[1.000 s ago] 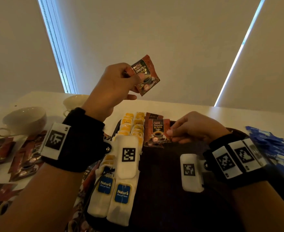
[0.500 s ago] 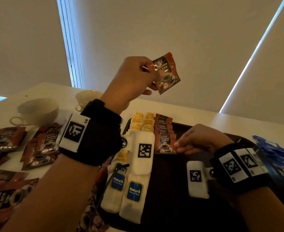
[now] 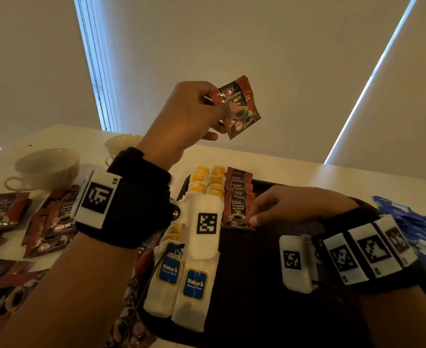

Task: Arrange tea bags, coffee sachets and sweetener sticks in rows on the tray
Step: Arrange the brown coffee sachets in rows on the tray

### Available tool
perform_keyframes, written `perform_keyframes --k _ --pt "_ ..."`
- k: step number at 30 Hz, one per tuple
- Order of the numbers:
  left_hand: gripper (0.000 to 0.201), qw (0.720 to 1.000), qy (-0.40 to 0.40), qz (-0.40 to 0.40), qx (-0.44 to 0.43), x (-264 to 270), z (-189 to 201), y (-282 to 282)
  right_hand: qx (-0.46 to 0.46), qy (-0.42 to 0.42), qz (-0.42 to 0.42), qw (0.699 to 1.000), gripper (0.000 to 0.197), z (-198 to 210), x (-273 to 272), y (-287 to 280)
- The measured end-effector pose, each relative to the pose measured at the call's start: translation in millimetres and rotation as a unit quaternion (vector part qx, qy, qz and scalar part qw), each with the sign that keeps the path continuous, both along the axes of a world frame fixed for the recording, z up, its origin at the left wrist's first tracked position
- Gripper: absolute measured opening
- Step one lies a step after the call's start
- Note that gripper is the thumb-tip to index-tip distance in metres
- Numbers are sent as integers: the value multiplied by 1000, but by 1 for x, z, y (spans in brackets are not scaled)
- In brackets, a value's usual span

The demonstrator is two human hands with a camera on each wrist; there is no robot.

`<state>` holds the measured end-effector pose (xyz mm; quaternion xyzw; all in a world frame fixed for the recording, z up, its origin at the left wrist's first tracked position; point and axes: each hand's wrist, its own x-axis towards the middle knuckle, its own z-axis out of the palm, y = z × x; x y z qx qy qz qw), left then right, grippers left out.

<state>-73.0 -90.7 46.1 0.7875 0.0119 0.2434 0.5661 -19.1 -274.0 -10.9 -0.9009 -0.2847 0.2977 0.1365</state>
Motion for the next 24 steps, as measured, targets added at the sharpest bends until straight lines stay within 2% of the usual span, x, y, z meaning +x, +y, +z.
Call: perform_keyframes --k 3,7,13,14,16,18,20,22,24 --pt "10 1000 3 -2 8 -1 0 -1 -64 1 55 996 26 0 -7 7" --pt "11 1000 4 2 14 -1 0 0 -113 3 64 992 37 3 -12 10" --pt "11 1000 17 -1 22 0 -1 -2 -93 -1 70 993 37 5 -12 10" --pt "11 999 22 -4 26 0 -1 -2 -71 -19 78 994 35 7 -11 8" --pt "7 998 41 -23 42 0 -2 -1 32 -97 61 993 29 17 -9 3" --pt "4 993 74 -56 71 -2 -3 -1 191 -164 -36 967 17 29 -10 0" --pt "4 985 108 -86 106 -3 -5 -3 327 -145 -142 923 13 38 -12 -1" --pt "1 976 131 -109 135 -3 -6 -6 385 -98 -186 899 20 41 -12 -1" --pt "3 970 146 -127 147 -3 -7 -7 412 -76 -195 887 19 41 -13 -1"
